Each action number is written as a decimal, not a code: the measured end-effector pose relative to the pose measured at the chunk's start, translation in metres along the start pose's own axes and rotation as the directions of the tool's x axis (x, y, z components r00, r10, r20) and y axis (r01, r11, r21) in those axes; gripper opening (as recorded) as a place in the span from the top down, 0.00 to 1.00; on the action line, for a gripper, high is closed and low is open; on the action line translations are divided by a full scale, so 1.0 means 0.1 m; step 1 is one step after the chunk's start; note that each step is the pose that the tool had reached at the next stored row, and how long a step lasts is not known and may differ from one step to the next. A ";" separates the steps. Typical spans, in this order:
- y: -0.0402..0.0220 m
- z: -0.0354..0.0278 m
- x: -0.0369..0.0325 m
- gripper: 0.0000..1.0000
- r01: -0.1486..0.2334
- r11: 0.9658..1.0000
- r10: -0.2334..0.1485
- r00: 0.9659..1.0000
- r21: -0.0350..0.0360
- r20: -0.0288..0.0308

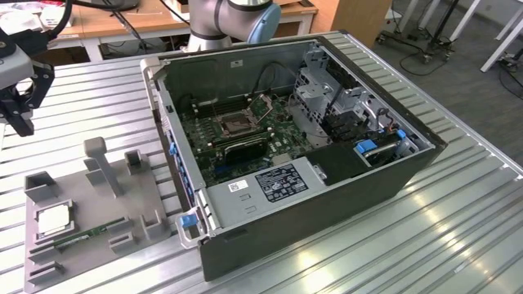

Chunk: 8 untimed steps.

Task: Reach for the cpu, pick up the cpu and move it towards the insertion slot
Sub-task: 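Reach for the cpu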

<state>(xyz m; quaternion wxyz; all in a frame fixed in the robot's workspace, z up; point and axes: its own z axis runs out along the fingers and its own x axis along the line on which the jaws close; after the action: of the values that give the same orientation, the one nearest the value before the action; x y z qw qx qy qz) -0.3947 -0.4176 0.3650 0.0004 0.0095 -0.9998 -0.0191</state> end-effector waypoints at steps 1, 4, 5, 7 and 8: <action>0.000 0.005 0.000 0.89 0.000 1.000 0.000 1.000 0.000 0.000; -0.001 0.023 0.000 0.89 0.000 1.000 0.000 1.000 0.000 0.000; -0.001 0.031 0.000 0.89 0.000 1.000 0.000 1.000 0.000 0.000; -0.002 0.043 0.000 0.89 0.000 1.000 0.000 1.000 0.000 0.000; -0.002 0.049 0.000 0.89 0.000 1.000 0.000 1.000 0.000 0.000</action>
<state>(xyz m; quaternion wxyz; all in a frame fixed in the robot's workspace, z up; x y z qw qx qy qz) -0.3946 -0.4176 0.3601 0.0004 0.0095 -0.9998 -0.0191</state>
